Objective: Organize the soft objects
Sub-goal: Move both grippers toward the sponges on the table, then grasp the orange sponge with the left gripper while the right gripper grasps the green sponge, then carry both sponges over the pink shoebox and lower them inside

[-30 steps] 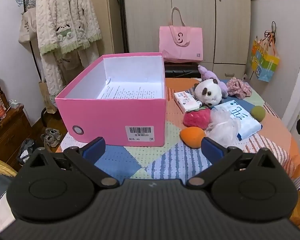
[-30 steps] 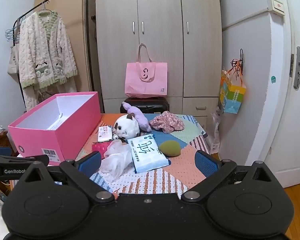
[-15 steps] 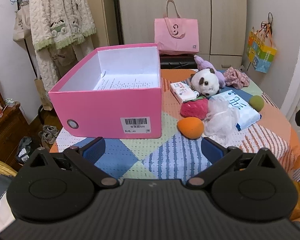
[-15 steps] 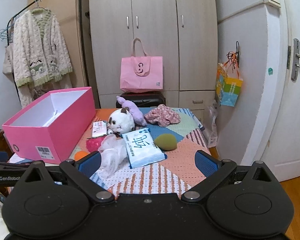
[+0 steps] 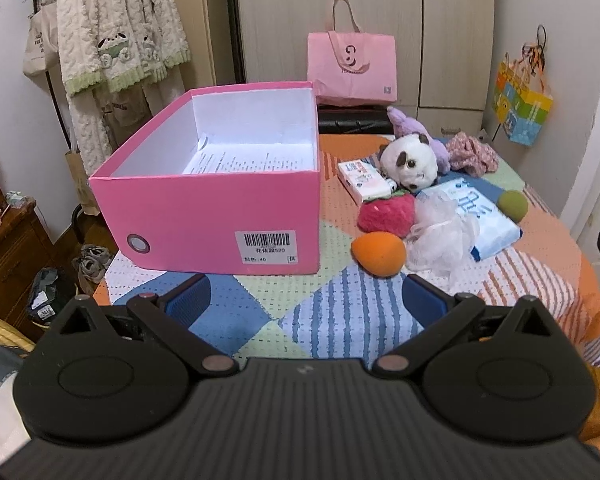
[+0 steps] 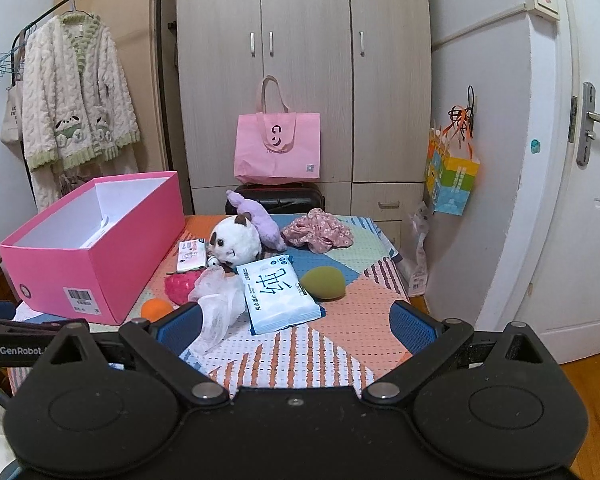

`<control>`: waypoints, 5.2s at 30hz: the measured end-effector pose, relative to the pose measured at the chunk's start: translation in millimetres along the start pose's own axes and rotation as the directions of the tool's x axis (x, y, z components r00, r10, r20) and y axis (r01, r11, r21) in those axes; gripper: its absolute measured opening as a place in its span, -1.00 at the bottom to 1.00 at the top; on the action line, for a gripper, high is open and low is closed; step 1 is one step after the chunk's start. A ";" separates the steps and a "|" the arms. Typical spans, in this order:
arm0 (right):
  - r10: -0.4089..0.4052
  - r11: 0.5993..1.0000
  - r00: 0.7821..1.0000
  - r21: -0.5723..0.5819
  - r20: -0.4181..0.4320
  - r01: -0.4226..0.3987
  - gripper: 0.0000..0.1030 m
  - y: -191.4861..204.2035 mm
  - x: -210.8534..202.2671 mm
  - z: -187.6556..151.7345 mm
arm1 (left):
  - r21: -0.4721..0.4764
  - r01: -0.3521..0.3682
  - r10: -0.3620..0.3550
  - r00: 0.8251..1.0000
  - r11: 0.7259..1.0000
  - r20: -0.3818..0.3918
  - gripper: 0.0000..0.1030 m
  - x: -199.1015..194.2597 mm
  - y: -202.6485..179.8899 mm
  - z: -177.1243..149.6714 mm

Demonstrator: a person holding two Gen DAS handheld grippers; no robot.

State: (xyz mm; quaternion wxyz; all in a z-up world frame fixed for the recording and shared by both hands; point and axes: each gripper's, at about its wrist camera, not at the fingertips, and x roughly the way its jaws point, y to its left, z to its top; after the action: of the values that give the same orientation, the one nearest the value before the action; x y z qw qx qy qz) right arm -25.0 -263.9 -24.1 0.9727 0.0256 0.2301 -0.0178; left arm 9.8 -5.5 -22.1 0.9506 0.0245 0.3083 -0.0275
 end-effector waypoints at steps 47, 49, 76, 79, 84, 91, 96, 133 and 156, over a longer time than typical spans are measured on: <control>0.231 0.971 0.968 0.047 0.102 -0.236 0.92 -64.2 81.7 1.6 | 0.027 0.186 -0.187 0.968 0.982 0.167 0.58 61.1 -46.8 -10.4; 0.245 0.968 0.965 0.026 0.089 -0.248 0.91 -62.5 95.7 2.5 | 0.019 0.189 -0.190 0.972 0.982 0.136 0.53 73.0 -49.4 -12.1; 0.211 0.967 0.977 0.150 -0.021 -0.205 0.28 -76.6 199.1 -5.0 | -0.217 0.203 -0.200 0.979 0.955 0.035 -0.10 129.7 -42.5 -2.3; 0.237 0.957 0.971 0.179 -0.028 -0.228 0.17 -78.4 199.1 -9.2 | -0.224 0.209 -0.206 0.978 0.952 0.038 -0.10 130.6 -41.0 -2.6; 0.254 0.952 0.967 0.186 -0.036 -0.243 0.08 -77.4 197.9 -13.1 | -0.211 0.220 -0.215 0.976 0.952 0.047 -0.20 130.3 -42.0 -4.0; 0.204 0.965 0.979 0.170 0.005 -0.202 0.04 -77.8 185.7 -10.6 | -0.217 0.222 -0.210 0.975 0.951 0.077 -0.22 123.1 -37.8 -3.9; 0.211 0.964 0.977 0.154 0.042 -0.215 0.04 -75.1 167.2 -2.6 | -0.214 0.253 -0.244 0.967 0.943 0.066 -0.22 119.2 -39.8 -2.9; 0.680 0.705 0.643 0.071 -0.353 -0.706 0.06 61.4 100.0 60.9 | -0.021 0.472 -0.462 0.851 0.881 -0.250 -0.22 47.4 68.8 77.8; 0.535 0.701 0.786 -0.356 -0.310 -0.618 0.06 178.3 225.3 171.6 | -0.140 0.385 -0.404 0.901 0.912 -0.159 -0.22 190.6 132.3 201.1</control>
State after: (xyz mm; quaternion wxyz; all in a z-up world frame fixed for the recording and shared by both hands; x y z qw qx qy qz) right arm 261.2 -101.0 35.5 0.8828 -0.1218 0.2966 0.3433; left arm 290.4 106.6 32.5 0.8924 -0.0863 0.3947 -0.2009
